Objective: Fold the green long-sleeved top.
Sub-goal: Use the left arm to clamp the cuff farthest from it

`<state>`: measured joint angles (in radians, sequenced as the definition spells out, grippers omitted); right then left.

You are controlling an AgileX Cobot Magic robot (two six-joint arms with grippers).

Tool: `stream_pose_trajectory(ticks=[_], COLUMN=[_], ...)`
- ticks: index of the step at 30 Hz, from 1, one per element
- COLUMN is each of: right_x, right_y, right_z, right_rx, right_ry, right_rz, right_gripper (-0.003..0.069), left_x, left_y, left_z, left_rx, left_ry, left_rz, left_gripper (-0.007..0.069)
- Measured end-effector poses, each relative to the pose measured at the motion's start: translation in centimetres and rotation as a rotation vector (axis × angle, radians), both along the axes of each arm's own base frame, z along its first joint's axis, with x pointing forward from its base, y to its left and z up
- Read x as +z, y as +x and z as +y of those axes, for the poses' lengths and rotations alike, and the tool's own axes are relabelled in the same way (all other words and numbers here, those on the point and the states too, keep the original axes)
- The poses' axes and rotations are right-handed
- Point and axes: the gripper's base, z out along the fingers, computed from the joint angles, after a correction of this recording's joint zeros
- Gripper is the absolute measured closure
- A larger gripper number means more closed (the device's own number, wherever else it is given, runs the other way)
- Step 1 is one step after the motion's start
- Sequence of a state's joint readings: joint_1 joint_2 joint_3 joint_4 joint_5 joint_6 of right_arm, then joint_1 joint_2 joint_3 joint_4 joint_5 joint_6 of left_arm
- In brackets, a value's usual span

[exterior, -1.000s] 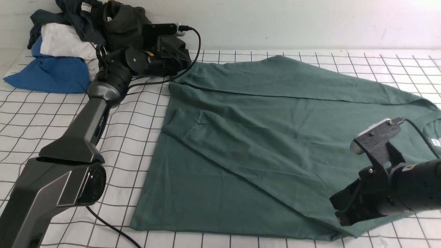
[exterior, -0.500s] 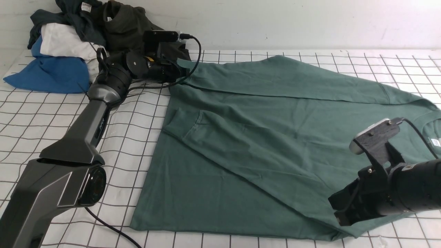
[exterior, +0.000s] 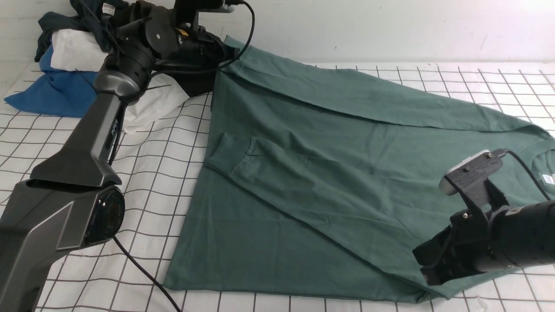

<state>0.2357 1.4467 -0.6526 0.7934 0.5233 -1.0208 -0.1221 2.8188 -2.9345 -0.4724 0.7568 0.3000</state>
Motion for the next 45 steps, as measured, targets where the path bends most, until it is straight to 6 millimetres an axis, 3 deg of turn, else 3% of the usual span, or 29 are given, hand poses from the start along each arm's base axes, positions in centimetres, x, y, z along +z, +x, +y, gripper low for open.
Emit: stream_pose_trajectory(ticks=[5,9,13,17,19,21,23,25,32,34,37,40,45], right_x=[0.0,0.0,0.0,0.0,0.0,0.0,0.0,0.0,0.0,0.0,0.0,0.0,0.0], right_y=[0.0,0.0,0.0,0.0,0.0,0.0,0.0,0.0,0.0,0.0,0.0,0.0,0.0], right_z=[0.0,0.0,0.0,0.0,0.0,0.0,0.0,0.0,0.0,0.0,0.0,0.0,0.0], right_rx=[0.0,0.0,0.0,0.0,0.0,0.0,0.0,0.0,0.0,0.0,0.0,0.0,0.0], right_ry=[0.003,0.003,0.004,0.004,0.004,0.004,0.004,0.004,0.004,0.004,0.005,0.005,0.005], right_rz=[0.002,0.002,0.003,0.002,0.002,0.002,0.002,0.002,0.002,0.002,0.002,0.002,0.002], right_gripper=[0.0669,0.0669,0.0669,0.0669,0.0669,0.0669,0.0669,0.0669,0.0669,0.0669,0.0669,0.0669,0.0669], left_x=[-1.6,-5.0,-6.8,-6.8,-6.8,-6.8,-6.9,-6.9,-4.1,-1.8,-0.1,0.2,-1.6], left_y=[0.2,0.6,0.7,0.7,0.7,0.7,0.6,0.5,0.3,0.1,-0.1,-0.2,0.0], left_z=[0.0,0.0,0.0,0.0,0.0,0.0,0.0,-0.1,-0.3,-0.4,-0.4,-0.3,-0.2], left_rx=[-0.003,0.007,0.015,0.03,0.033,0.031,0.025,0.023,0.01,0.006,0.002,0.002,0.004], left_ry=[0.006,0.011,0.011,-0.013,-0.017,-0.017,-0.017,-0.022,-0.081,-0.096,-0.101,-0.087,-0.05], left_rz=[0.032,0.072,0.097,0.105,0.107,0.114,0.133,0.136,0.104,0.068,0.04,0.036,0.075], left_gripper=[0.0609,0.0606,0.0545,0.0431,0.0421,0.0451,0.0563,0.0607,0.0617,0.0617,0.0617,0.0617,0.0617])
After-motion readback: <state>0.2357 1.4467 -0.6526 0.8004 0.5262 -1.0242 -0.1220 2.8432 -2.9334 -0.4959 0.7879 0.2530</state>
